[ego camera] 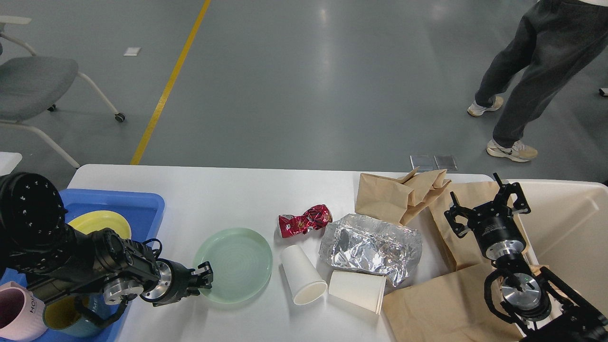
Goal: Tidy desktop
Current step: 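Grasp the edge of the pale green plate with the left gripper, then lift the green plate and lay it onto the yellow plate in the tray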
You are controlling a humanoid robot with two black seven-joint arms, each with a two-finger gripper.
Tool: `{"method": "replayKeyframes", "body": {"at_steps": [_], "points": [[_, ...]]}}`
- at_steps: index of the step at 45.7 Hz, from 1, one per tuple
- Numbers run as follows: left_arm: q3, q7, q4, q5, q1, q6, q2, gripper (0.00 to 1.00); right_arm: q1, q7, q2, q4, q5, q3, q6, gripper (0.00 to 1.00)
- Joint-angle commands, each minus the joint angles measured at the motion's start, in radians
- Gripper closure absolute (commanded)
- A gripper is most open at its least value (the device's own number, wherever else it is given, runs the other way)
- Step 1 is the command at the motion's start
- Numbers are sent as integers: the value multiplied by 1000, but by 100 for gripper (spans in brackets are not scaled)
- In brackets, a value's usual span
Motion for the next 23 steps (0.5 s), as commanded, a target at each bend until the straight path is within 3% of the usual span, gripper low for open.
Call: {"method": "replayKeyframes", "body": {"at_steps": [1, 23], "points": [[1, -1, -8, -2, 0, 0, 1, 78, 0, 0, 0, 0, 0, 0, 0, 0], [30, 13, -25, -34, -5, -1, 21, 100, 0, 0, 0, 0, 0, 0, 0, 0]]}}
